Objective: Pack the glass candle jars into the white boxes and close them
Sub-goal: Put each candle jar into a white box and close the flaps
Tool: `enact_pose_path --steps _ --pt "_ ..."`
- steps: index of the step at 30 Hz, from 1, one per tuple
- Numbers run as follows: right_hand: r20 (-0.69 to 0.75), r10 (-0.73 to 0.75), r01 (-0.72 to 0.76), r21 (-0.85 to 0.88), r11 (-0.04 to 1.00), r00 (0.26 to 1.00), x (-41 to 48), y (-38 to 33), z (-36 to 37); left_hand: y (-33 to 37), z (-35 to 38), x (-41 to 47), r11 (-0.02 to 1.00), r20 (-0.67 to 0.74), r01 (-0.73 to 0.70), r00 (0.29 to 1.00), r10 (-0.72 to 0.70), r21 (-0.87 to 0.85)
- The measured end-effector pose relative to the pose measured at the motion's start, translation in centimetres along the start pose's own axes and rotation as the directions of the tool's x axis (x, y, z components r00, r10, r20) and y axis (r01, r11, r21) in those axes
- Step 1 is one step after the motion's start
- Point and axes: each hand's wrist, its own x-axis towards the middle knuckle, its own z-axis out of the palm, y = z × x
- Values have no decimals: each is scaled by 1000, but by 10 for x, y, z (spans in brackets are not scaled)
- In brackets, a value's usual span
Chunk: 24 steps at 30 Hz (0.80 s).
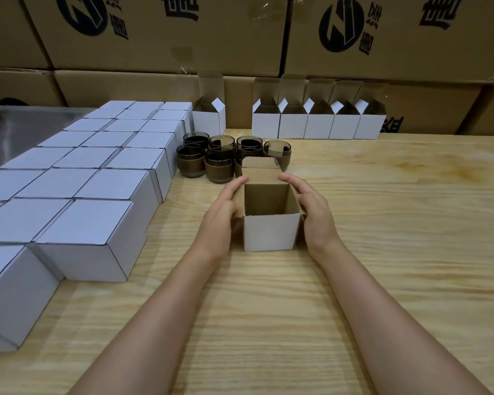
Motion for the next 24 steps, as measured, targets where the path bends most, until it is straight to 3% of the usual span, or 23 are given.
enact_pose_path --steps 5,7,10,11,12,14,16,18,24 --pt "41 32 -34 64 997 999 -2 0 -1 -1 -3 -8 982 34 -86 996 81 171" --pt "71 63 -75 182 980 996 -1 0 -5 -1 -4 -9 971 27 -108 994 104 214" --pt "-118 177 -95 503 859 977 8 0 -10 -1 -4 -7 967 8 -120 993 122 225" --pt "-216 222 -88 500 862 951 16 1 -11 -1 -4 -6 966 4 -121 992 123 230" --pt "-293 239 -104 410 906 926 25 2 -14 -1 -4 -6 964 3 -122 992 125 234" --pt "-338 176 -164 66 984 925 48 7 -19 -2 -4 -6 963 -3 -125 992 129 238" --pt "-254 89 -167 -304 938 963 75 8 -23 -2 -4 -6 963 -9 -125 991 131 239" --pt "-162 57 -139 -555 821 985 98 5 -23 -2 -4 -6 962 -12 -131 990 138 241" --pt "-38 65 -71 -757 649 997 139 9 -11 -3 -5 -5 961 -12 -142 989 149 239"
